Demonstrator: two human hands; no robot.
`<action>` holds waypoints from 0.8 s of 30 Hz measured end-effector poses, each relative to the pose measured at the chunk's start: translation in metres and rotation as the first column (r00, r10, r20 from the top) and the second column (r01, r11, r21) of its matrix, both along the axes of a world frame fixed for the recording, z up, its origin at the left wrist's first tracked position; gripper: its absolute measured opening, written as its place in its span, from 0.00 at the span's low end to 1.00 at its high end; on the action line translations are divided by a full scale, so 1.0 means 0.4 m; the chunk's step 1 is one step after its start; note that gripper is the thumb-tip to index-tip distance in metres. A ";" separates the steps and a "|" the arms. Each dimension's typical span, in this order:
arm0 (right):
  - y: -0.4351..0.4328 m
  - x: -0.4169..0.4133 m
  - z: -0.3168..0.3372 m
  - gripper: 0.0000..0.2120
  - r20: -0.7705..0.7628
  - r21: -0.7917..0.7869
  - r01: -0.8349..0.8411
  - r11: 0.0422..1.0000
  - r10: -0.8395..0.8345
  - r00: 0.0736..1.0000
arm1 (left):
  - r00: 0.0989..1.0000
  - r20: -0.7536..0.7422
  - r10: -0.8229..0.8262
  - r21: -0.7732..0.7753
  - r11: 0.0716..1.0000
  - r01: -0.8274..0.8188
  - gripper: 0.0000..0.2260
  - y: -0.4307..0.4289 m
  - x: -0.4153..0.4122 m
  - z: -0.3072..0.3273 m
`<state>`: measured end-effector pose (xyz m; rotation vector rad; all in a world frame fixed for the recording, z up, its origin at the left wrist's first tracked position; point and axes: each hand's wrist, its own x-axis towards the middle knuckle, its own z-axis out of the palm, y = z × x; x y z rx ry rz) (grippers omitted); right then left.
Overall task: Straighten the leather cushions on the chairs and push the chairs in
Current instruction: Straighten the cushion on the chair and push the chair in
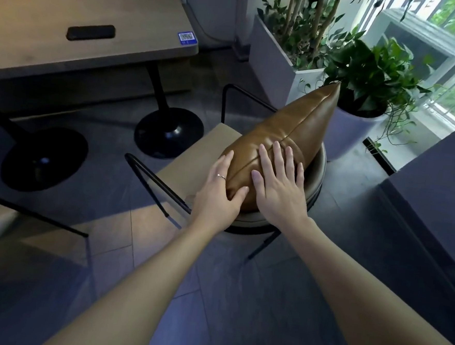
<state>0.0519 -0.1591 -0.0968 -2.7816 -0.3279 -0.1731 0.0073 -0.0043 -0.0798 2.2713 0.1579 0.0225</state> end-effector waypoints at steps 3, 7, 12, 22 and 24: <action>0.003 0.000 -0.010 0.29 -0.010 0.006 -0.001 1.000 0.001 1.000 | 0.996 0.013 0.090 -0.104 0.991 -0.089 0.36 -0.012 0.001 -0.007; -0.006 0.001 -0.026 0.29 -0.005 0.023 -0.030 0.999 0.031 1.000 | 0.991 0.032 0.129 -0.147 0.981 -0.123 0.32 -0.029 -0.007 -0.017; -0.043 0.011 -0.032 0.27 0.077 0.086 -0.110 0.990 0.103 0.992 | 0.912 0.049 0.407 -0.418 0.838 -0.351 0.43 -0.079 -0.024 -0.035; -0.291 0.124 -0.113 0.40 -0.224 0.420 0.267 0.867 -0.186 0.957 | 0.752 -0.035 0.659 -0.445 0.663 -0.602 0.49 -0.226 -0.049 -0.135; -0.312 0.158 -0.129 0.43 -0.379 0.432 0.359 0.827 -0.195 0.905 | 0.692 -0.090 0.717 -0.476 0.579 -0.662 0.54 -0.228 -0.036 -0.144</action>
